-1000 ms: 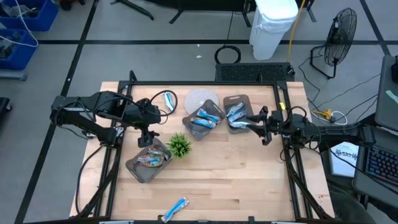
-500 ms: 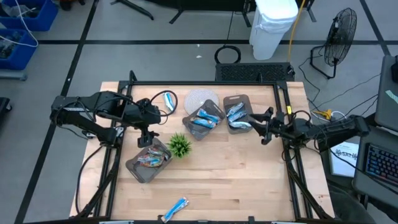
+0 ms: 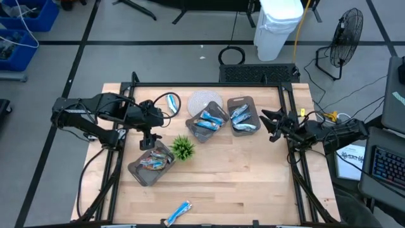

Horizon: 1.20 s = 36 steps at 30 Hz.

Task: Pick and place Granola Bars by type
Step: Put the yellow granola bar into the top left black bin

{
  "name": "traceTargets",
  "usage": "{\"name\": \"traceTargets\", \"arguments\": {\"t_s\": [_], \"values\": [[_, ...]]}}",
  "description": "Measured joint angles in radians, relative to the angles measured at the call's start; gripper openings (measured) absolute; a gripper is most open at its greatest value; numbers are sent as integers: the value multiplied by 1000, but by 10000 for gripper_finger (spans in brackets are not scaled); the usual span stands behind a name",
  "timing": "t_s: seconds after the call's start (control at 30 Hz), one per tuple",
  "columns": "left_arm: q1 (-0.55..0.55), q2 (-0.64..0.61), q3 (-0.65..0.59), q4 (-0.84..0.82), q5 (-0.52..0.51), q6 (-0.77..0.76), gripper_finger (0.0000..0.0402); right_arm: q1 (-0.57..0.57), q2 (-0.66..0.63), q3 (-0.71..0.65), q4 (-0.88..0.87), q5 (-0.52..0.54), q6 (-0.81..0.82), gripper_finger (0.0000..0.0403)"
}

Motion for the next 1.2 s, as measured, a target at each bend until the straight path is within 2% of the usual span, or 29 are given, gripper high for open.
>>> {"name": "traceTargets", "arguments": {"t_s": [0.17, 0.33, 0.47, 0.6, 0.83, 1.07, 1.2], "values": [[0, 0, 0, 21, -3, 17, 296, 0, -95, 0, -73, 51, -1, 180], [70, 46, 3, 23, -69, 168, 296, 0, -140, -1, -108, 53, -14, 180], [192, 131, 1, 64, -112, 406, 296, 0, -139, -1, -113, 50, -14, 180], [336, 214, 1, 127, -113, 641, 296, 0, -139, -1, -111, 45, -13, 180], [542, 345, 1, 137, -108, 990, 296, 0, -139, -1, -111, 45, -12, 180], [656, 465, 1, 167, -104, 1325, 296, 0, -138, -1, -111, 44, -12, 181], [698, 528, 1, 234, -101, 1453, 296, 0, -138, -1, -111, 44, -12, 181]]}}
